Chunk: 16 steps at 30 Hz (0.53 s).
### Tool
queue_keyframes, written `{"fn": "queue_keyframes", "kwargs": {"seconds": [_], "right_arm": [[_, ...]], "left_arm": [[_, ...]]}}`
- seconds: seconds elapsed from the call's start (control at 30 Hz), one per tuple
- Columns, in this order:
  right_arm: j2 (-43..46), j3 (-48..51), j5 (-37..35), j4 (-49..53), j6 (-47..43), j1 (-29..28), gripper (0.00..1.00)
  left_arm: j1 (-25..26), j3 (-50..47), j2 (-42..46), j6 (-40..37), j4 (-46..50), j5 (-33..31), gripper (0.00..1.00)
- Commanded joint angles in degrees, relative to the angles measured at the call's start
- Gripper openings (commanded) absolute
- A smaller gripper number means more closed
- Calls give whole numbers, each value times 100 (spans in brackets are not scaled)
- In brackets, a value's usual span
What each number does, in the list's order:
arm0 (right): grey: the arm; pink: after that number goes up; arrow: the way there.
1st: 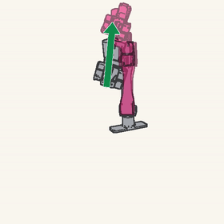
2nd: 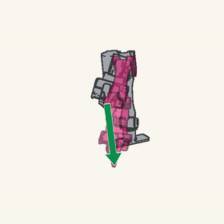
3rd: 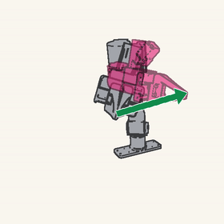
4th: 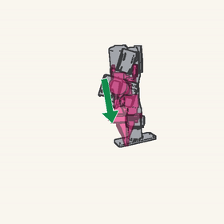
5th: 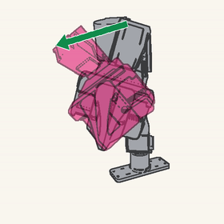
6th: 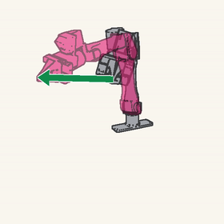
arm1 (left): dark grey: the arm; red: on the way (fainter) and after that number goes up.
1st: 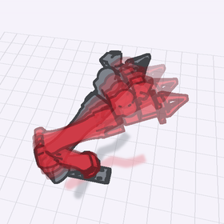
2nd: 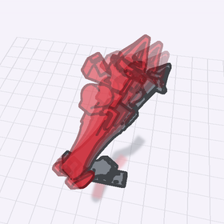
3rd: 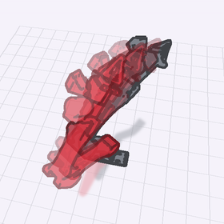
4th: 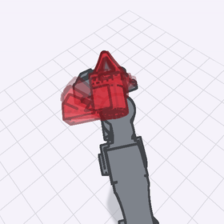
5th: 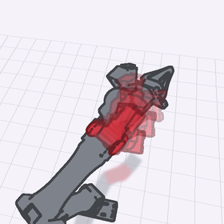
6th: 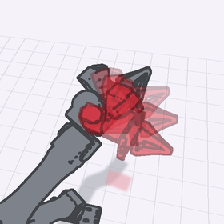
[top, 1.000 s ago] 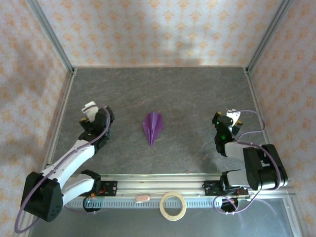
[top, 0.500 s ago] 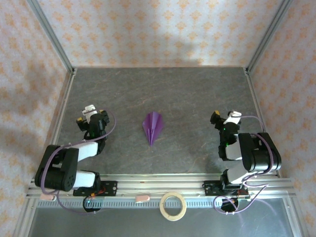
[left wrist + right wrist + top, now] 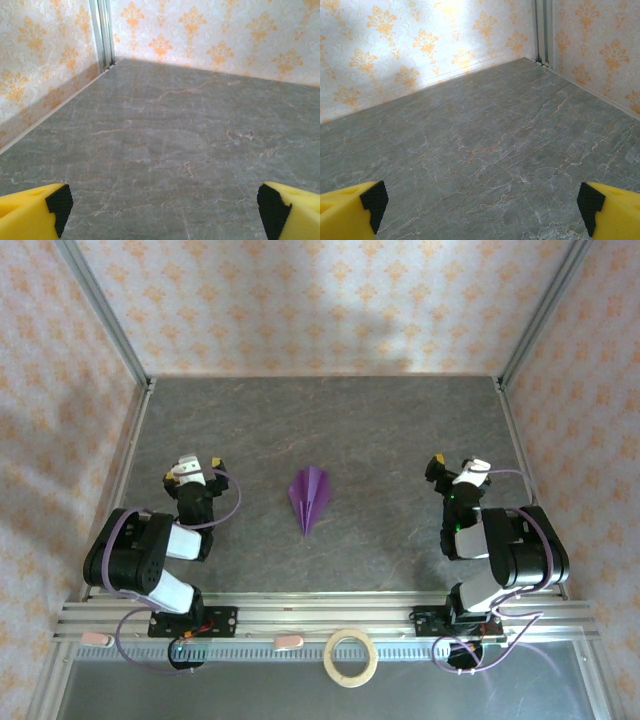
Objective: Fold a paper plane with a square sheet of paper (pick it up from the middle)
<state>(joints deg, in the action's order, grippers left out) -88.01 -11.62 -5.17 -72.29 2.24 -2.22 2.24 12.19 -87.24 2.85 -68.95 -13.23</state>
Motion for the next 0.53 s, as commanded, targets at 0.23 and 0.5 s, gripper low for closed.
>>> {"fn": "queue_keyframes", "kwargs": {"seconds": [0.23,0.5], "right_arm": [[40,-120,-195,-3,-102,-84,100],[55,-119,-202,1,-110,-86,100]], "left_arm": [[39,84,35,-154,-287,48,99],[40,78,32,-161,-288,47,99]]}}
